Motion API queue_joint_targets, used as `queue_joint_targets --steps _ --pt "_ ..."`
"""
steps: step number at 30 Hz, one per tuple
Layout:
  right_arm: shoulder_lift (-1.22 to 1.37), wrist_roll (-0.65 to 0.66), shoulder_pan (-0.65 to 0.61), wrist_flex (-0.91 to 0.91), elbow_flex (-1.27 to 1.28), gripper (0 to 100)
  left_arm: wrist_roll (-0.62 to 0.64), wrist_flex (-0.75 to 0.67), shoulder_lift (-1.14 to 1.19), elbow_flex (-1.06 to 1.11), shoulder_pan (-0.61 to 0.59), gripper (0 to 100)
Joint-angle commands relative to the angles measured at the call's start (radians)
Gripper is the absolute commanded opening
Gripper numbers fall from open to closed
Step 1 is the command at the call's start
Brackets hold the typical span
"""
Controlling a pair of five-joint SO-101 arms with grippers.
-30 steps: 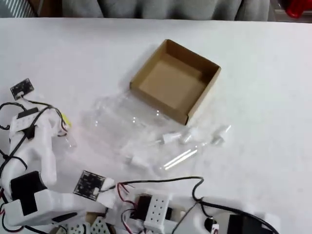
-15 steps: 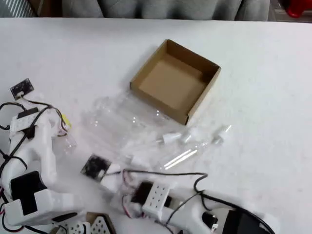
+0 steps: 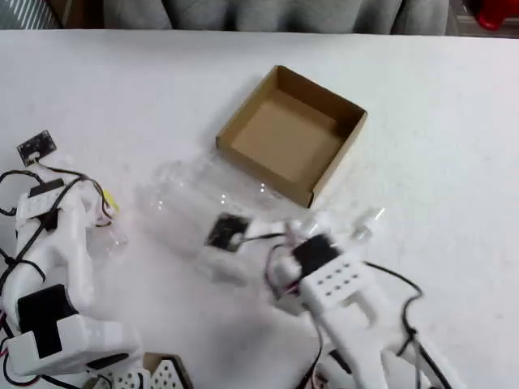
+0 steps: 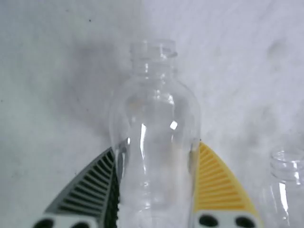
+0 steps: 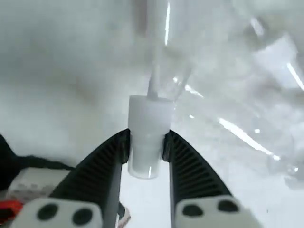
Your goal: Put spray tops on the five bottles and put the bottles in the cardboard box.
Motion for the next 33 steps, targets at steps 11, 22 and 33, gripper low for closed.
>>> queue_joint_targets --steps 11,22,33 --pt "-0.091 0.539 0.843 0.119 -0.087 1.6 0.002 0.032 -0.001 -0.041 -0.001 3" --pt "0.171 0.502 1.127 -0.124 -0.232 1.6 0.002 0.029 -0.004 -0.023 -0.001 3" --pt "0.762 0.790 1.245 -0.197 -0.629 1.8 0.002 0.026 -0.004 -0.023 -0.001 3"
